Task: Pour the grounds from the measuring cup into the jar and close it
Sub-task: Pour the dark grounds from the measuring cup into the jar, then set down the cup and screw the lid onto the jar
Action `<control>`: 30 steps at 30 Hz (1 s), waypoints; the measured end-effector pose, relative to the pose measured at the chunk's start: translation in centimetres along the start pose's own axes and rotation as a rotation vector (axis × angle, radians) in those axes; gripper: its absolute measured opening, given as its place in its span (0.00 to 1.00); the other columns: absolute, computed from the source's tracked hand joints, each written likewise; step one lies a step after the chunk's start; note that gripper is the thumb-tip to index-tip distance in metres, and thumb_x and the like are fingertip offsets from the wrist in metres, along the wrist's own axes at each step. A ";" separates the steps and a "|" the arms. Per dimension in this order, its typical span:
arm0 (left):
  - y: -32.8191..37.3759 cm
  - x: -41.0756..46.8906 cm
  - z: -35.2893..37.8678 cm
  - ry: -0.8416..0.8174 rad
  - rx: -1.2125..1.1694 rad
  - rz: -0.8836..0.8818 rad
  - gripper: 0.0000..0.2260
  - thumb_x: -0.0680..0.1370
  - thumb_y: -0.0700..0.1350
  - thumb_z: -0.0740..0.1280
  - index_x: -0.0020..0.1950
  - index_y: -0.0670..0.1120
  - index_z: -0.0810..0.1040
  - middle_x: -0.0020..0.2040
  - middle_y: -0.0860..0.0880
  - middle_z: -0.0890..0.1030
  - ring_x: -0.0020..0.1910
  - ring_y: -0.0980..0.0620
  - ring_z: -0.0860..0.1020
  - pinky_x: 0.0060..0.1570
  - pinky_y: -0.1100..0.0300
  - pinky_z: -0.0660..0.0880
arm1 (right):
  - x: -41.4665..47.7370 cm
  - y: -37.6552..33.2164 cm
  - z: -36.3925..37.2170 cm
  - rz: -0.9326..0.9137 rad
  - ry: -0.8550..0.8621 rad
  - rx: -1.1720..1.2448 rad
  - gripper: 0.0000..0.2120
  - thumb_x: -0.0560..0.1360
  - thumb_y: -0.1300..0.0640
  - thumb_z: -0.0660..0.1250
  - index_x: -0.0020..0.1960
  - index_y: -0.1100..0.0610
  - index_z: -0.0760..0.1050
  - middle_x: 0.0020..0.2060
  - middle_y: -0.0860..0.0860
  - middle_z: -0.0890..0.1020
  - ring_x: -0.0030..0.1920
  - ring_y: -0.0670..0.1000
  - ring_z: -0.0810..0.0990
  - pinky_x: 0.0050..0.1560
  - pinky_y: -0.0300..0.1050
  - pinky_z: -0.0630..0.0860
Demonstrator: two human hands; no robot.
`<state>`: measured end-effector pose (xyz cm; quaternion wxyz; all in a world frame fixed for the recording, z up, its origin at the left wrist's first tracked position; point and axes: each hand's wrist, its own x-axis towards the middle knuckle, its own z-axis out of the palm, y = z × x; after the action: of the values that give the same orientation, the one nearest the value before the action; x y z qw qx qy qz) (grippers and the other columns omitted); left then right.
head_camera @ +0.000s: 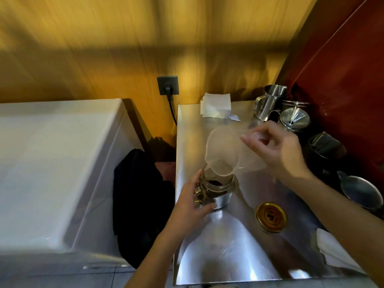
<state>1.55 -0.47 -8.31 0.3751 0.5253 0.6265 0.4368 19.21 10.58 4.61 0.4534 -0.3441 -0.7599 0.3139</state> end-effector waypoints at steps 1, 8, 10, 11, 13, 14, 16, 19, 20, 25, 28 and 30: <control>0.1 0.0 0.0 -0.010 -0.027 -0.004 0.40 0.69 0.41 0.76 0.73 0.56 0.57 0.68 0.49 0.69 0.65 0.61 0.69 0.58 0.74 0.65 | 0.0 0.5 0.0 0.104 0.055 0.056 0.08 0.69 0.47 0.71 0.36 0.48 0.74 0.33 0.47 0.76 0.35 0.41 0.73 0.36 0.34 0.70; 1.1 0.7 0.2 0.023 -0.072 0.026 0.36 0.64 0.38 0.79 0.65 0.56 0.64 0.64 0.50 0.73 0.62 0.60 0.72 0.57 0.70 0.69 | -1.6 4.8 0.1 0.405 0.415 0.398 0.14 0.73 0.56 0.69 0.29 0.55 0.72 0.20 0.43 0.75 0.25 0.39 0.71 0.26 0.31 0.70; 1.1 0.8 0.3 0.032 -0.051 0.028 0.36 0.64 0.40 0.79 0.62 0.60 0.63 0.63 0.51 0.73 0.61 0.60 0.72 0.58 0.68 0.68 | -2.4 5.9 0.3 0.411 0.463 0.415 0.15 0.73 0.57 0.68 0.29 0.55 0.71 0.20 0.43 0.74 0.24 0.39 0.70 0.24 0.30 0.68; 1.1 0.8 0.3 0.033 -0.039 0.030 0.36 0.63 0.42 0.79 0.61 0.61 0.63 0.62 0.52 0.73 0.61 0.61 0.72 0.59 0.67 0.68 | -2.7 6.4 0.4 0.419 0.478 0.392 0.15 0.73 0.56 0.68 0.29 0.55 0.71 0.20 0.43 0.74 0.24 0.39 0.70 0.24 0.30 0.68; 1.2 0.9 0.3 0.032 -0.021 0.037 0.36 0.63 0.42 0.79 0.60 0.63 0.62 0.61 0.56 0.72 0.60 0.66 0.71 0.58 0.72 0.66 | -3.2 7.4 0.4 0.444 0.484 0.338 0.14 0.73 0.55 0.68 0.31 0.56 0.71 0.21 0.42 0.74 0.24 0.38 0.70 0.24 0.29 0.69; 1.1 1.0 0.2 0.029 -0.018 0.037 0.36 0.63 0.42 0.79 0.60 0.63 0.62 0.61 0.58 0.71 0.59 0.69 0.70 0.56 0.75 0.65 | -3.5 7.8 0.3 0.456 0.488 0.319 0.13 0.73 0.54 0.67 0.31 0.56 0.72 0.22 0.43 0.75 0.25 0.38 0.71 0.25 0.29 0.70; 1.1 1.0 0.2 0.023 -0.012 0.030 0.36 0.63 0.42 0.79 0.59 0.64 0.61 0.60 0.59 0.71 0.58 0.71 0.70 0.53 0.78 0.65 | -4.0 8.6 0.2 0.476 0.515 0.302 0.12 0.74 0.55 0.67 0.33 0.57 0.72 0.26 0.45 0.75 0.26 0.38 0.72 0.28 0.29 0.71; 1.0 1.0 0.1 0.010 -0.028 0.008 0.36 0.63 0.43 0.79 0.58 0.66 0.62 0.60 0.59 0.72 0.58 0.69 0.71 0.54 0.77 0.66 | -5.0 9.4 0.1 0.488 0.493 0.232 0.11 0.74 0.53 0.66 0.35 0.56 0.73 0.30 0.49 0.76 0.30 0.38 0.74 0.32 0.32 0.73; 1.0 1.0 0.1 0.007 -0.033 0.003 0.36 0.63 0.43 0.79 0.58 0.66 0.62 0.60 0.58 0.73 0.58 0.67 0.72 0.54 0.75 0.67 | -5.4 9.6 0.0 0.492 0.473 0.190 0.10 0.74 0.53 0.66 0.36 0.55 0.73 0.31 0.49 0.77 0.32 0.40 0.75 0.34 0.35 0.73; 1.3 1.1 -0.3 -0.010 -0.030 -0.020 0.36 0.60 0.46 0.79 0.57 0.68 0.62 0.60 0.56 0.74 0.60 0.58 0.74 0.59 0.62 0.70 | -6.7 10.3 -0.2 0.542 0.454 0.104 0.11 0.76 0.52 0.63 0.37 0.56 0.73 0.33 0.49 0.78 0.35 0.42 0.76 0.37 0.41 0.71; 1.5 1.1 -0.7 -0.036 -0.007 -0.025 0.36 0.61 0.43 0.80 0.56 0.68 0.63 0.57 0.59 0.74 0.57 0.64 0.74 0.54 0.71 0.70 | -7.3 10.5 -0.1 0.562 0.428 0.058 0.13 0.78 0.51 0.58 0.41 0.58 0.75 0.34 0.48 0.78 0.34 0.36 0.76 0.35 0.40 0.69; 1.7 1.2 -1.0 -0.069 -0.008 -0.013 0.34 0.62 0.40 0.80 0.56 0.62 0.65 0.55 0.59 0.75 0.53 0.69 0.75 0.48 0.77 0.69 | -7.7 10.7 -0.1 0.593 0.408 0.029 0.14 0.79 0.50 0.56 0.45 0.57 0.75 0.37 0.46 0.79 0.37 0.37 0.77 0.35 0.37 0.68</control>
<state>1.01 0.71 -6.41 0.4013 0.5346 0.6148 0.4185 24.52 10.44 -7.42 0.4900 -0.5986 -0.5163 0.3674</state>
